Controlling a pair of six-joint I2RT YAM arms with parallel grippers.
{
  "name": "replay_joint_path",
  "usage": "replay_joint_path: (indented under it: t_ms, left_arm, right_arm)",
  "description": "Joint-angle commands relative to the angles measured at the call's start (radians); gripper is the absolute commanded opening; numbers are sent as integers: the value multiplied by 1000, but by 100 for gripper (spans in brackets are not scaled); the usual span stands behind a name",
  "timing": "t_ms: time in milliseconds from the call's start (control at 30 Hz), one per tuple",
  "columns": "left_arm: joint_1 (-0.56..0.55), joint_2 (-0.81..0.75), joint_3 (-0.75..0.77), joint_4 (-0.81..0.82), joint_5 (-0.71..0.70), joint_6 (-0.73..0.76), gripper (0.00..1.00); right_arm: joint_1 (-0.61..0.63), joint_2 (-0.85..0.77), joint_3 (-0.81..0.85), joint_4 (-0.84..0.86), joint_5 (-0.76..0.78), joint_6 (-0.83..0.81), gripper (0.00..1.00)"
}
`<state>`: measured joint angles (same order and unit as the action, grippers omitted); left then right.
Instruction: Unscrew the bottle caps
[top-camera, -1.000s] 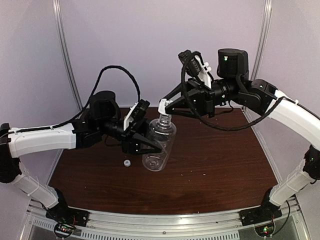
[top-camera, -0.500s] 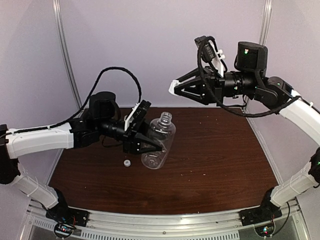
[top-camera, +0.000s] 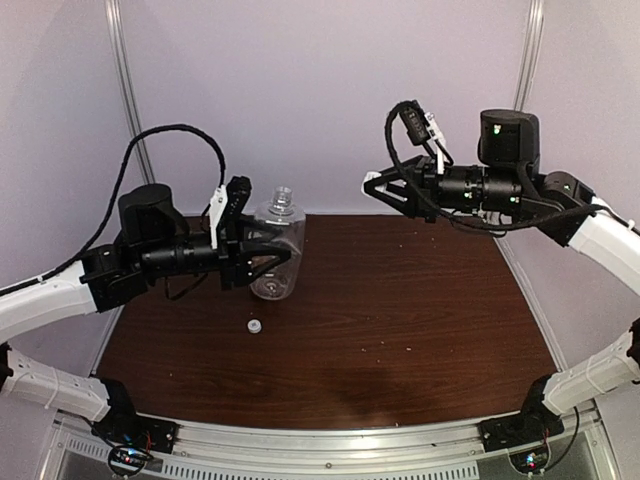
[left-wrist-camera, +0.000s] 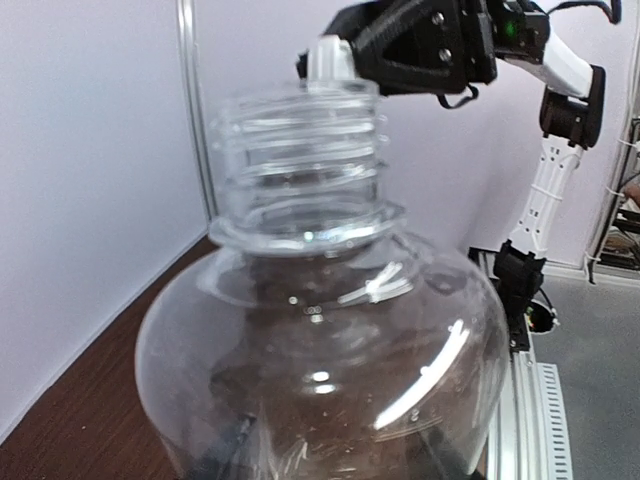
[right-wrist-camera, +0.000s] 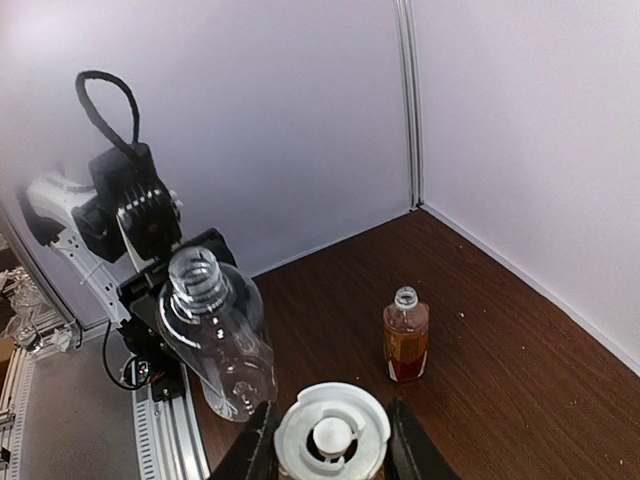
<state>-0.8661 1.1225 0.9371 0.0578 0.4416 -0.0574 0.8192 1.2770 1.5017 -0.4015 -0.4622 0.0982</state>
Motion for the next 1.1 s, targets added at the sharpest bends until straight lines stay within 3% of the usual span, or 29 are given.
replay_joint_path:
  t_ms: [0, 133, 400, 700, 1067]
  left_arm:
    - [7, -85, -13, 6, -273, -7, 24]
    - [7, -143, -15, -11, -388, -21, 25]
    - [7, -166, -2, -24, -405, -9, 27]
    - [7, -154, 8, -37, -396, -9, 27]
    - [8, -159, 3, -46, -417, -3, 28]
  right_arm:
    - [-2, -21, -137, 66, 97, -17, 15]
    - [-2, -24, -294, 199, 86, -9, 14]
    - [14, 88, -471, 397, 67, -8, 14]
    - [42, 272, -520, 503, 93, -22, 14]
    - [75, 430, -511, 506, 140, -17, 15]
